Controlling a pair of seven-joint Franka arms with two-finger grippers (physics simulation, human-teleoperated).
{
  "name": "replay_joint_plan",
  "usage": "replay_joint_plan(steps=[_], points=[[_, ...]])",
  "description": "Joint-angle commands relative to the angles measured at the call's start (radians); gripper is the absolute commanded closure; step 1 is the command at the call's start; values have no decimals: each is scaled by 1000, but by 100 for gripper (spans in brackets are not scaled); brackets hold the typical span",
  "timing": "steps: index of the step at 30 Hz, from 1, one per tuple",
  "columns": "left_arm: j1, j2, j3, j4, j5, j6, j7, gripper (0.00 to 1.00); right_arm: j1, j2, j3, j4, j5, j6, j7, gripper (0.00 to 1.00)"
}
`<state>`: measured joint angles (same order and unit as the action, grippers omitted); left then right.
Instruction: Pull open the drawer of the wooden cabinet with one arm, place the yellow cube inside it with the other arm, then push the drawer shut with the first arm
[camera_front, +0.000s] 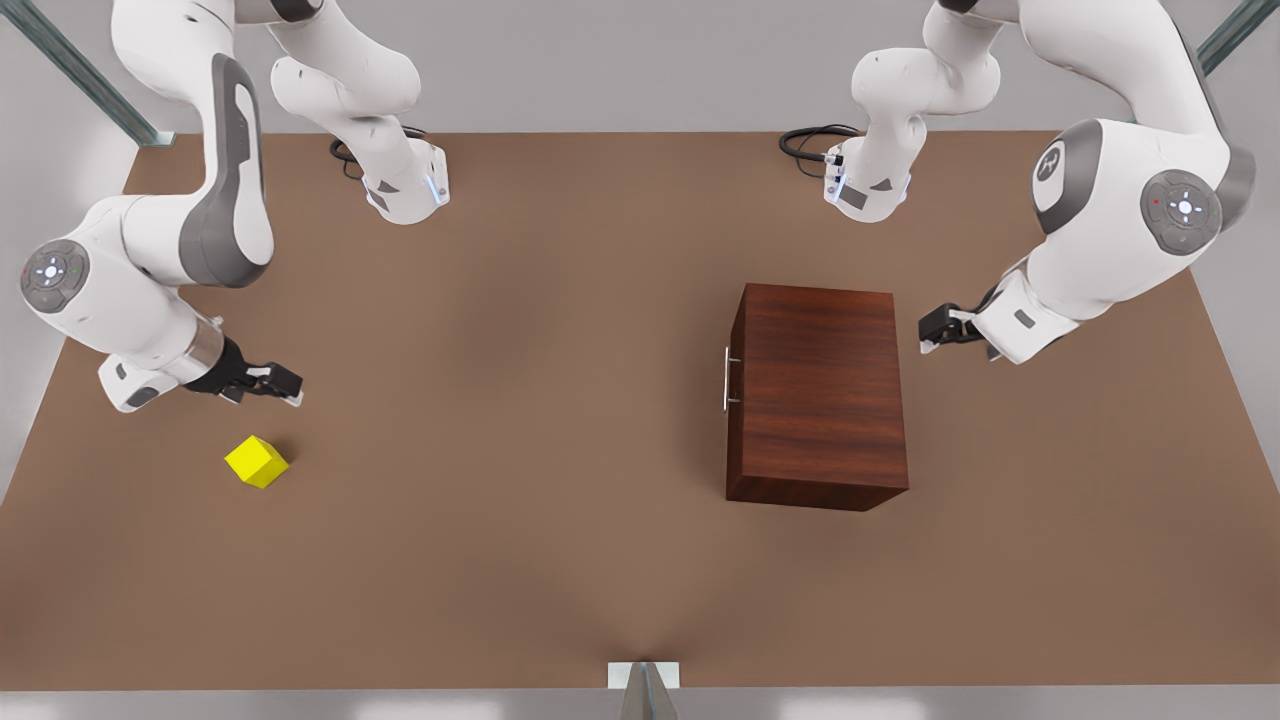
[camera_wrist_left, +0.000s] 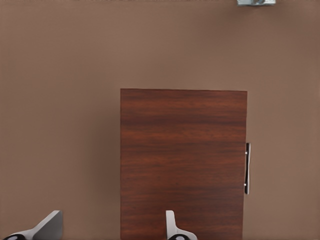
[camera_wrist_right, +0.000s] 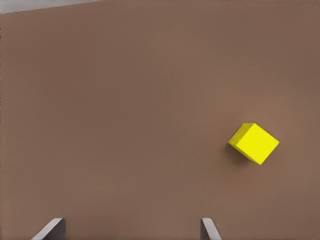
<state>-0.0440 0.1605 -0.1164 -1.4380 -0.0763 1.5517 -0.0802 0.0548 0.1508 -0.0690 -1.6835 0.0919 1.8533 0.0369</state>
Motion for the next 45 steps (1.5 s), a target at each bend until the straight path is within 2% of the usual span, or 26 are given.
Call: replay_joint_plan(steps=[1,3,5,8,11,15,21,23,30,45], points=[[-2,1,-2,1,0,16,-13,0,0,0,0,1,0,14,21,0],[-22,7,-2,21,0,18,-16,0,-1,0,0,-1,9,12,31,0],[-77,45,-3,21,38,30,-20,0,-12,-2,-14,5,2,-2,254,0],[-322,122,-3,88,109,28,-328,0,-12,29,-11,19,-60,-14,649,0],[-493,198,-2,113,188,41,-526,0,-52,59,-17,22,46,26,687,0],[-606,280,-2,111,201,123,-811,0,-121,141,-18,119,54,9,696,0],[-656,383,0,84,222,300,-1099,0,-145,219,-14,151,45,20,704,0],[-649,376,8,-9,224,392,-1115,0,-147,219,-14,151,46,20,704,0],[-654,367,12,-105,460,384,-955,0,-145,222,-12,151,43,20,702,0],[-666,384,12,-177,578,375,-935,0,-144,227,-12,151,40,20,701,0]])
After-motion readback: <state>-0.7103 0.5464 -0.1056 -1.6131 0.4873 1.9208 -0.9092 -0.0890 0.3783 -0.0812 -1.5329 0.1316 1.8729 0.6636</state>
